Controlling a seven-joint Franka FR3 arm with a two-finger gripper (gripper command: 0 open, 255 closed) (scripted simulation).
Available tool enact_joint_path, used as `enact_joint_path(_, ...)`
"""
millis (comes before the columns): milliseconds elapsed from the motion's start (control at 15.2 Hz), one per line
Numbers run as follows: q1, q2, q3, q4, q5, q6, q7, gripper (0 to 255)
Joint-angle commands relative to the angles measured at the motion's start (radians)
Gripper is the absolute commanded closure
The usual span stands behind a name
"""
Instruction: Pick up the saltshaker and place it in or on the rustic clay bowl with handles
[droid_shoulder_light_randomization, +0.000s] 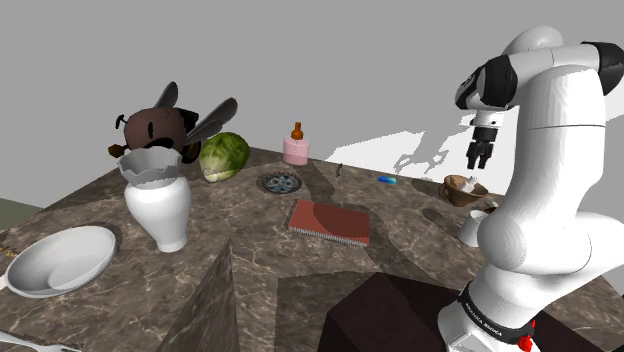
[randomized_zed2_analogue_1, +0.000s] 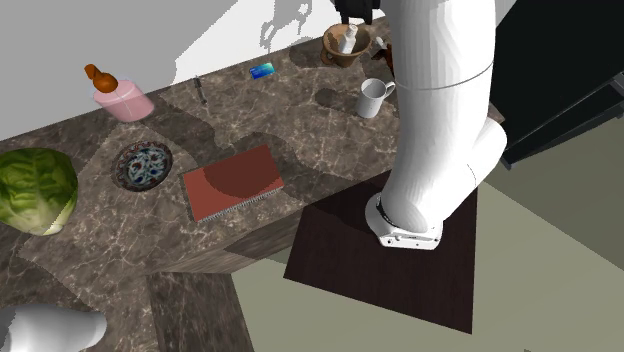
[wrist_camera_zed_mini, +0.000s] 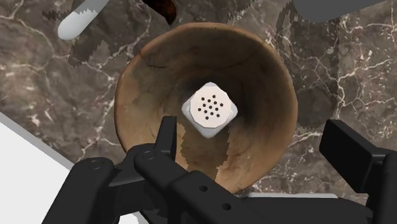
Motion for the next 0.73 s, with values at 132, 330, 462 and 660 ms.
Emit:
enact_joint_path(132, -0.015, 0.009, -0.001, 0.127, -0.001, -0.115, 0.005, 0)
enact_joint_path(330, -0.015, 0.009, -0.001, 0.127, -0.001, -0.115, 0.005, 0)
enact_joint_path(462, -0.015, 0.009, -0.001, 0.127, -0.001, -0.115, 0.005, 0)
enact_joint_path(660, -0.015, 0.009, -0.001, 0.127, -0.001, -0.115, 0.005, 0)
